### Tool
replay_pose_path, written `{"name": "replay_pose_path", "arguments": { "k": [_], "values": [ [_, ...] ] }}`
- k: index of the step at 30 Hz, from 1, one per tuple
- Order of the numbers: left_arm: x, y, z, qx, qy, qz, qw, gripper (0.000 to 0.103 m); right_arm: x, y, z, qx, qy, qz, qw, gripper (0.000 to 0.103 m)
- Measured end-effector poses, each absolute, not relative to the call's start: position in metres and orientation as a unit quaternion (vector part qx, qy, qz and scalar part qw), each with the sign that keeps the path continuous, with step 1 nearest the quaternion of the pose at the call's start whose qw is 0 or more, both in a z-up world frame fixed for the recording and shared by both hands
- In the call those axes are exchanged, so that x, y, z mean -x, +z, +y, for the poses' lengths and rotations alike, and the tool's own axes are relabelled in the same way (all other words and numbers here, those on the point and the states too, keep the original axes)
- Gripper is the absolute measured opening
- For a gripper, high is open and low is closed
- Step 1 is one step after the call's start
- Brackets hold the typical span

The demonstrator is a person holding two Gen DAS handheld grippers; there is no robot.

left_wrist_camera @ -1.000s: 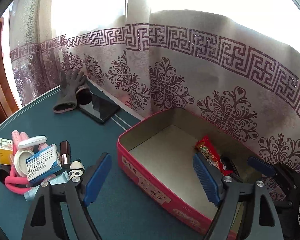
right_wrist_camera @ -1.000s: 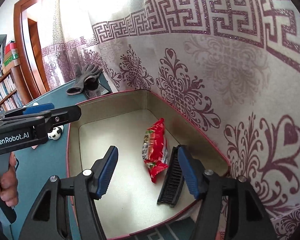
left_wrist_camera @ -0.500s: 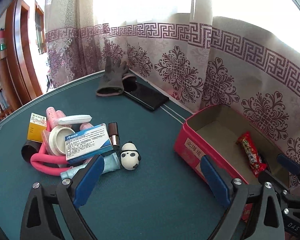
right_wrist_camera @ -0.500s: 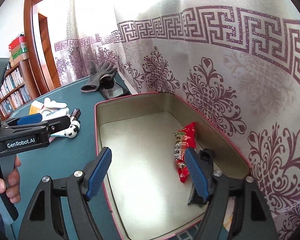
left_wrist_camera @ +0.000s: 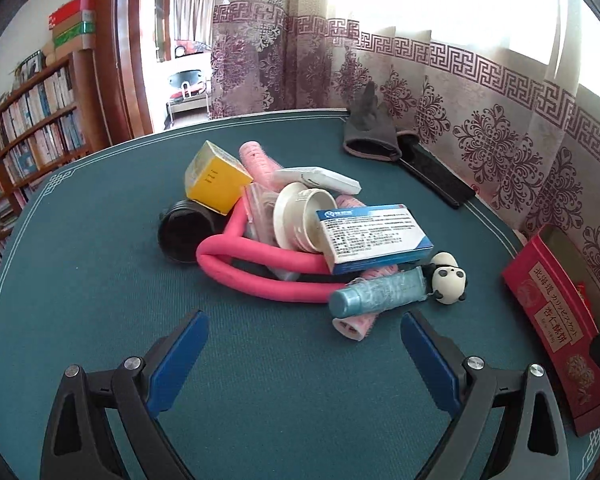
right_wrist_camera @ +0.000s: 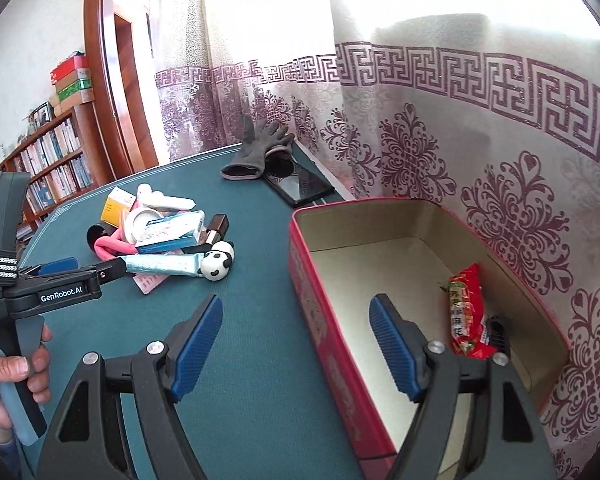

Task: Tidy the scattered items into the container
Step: 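Move both open tools back from the tin to the item pile, then grasp panda figurine with right tool while left tool grasps the black funnel cup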

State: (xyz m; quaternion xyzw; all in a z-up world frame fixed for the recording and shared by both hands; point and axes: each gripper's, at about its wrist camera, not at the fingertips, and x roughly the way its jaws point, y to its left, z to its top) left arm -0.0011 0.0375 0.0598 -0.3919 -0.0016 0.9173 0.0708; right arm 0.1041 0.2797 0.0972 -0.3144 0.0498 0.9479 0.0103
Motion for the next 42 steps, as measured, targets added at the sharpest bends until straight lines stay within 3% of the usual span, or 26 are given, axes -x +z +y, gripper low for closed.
{"name": "replay_pose_path", "arguments": {
  "k": [12, 16, 19, 24, 29, 42],
  "values": [
    [0.015, 0.035, -0.006, 0.414, 0.909, -0.032, 0.050, 0.098, -0.045, 0.087, 0.216, 0.337, 0.939, 0.039, -0.060, 0.079],
    [0.018, 0.028, -0.007, 0.419, 0.906, -0.033, 0.051, 0.098, -0.016, 0.075, 0.209, 0.358, 0.932, 0.034, -0.049, 0.064],
    [0.020, 0.024, -0.010, 0.422, 0.905, -0.038, 0.051, 0.098, 0.005, 0.066, 0.210, 0.371, 0.928, 0.028, -0.027, 0.057],
    [0.024, 0.021, -0.017, 0.427, 0.902, -0.048, 0.047, 0.098, 0.032, 0.049, 0.211, 0.393, 0.919, 0.028, -0.018, 0.054],
    [0.032, 0.021, -0.027, 0.431, 0.899, -0.061, 0.039, 0.098, 0.042, 0.032, 0.213, 0.412, 0.909, 0.050, -0.035, 0.037],
    [0.095, 0.049, -0.059, 0.404, 0.908, -0.112, -0.013, 0.098, 0.032, 0.031, 0.207, 0.394, 0.914, 0.062, -0.070, 0.036]
  ]
}}
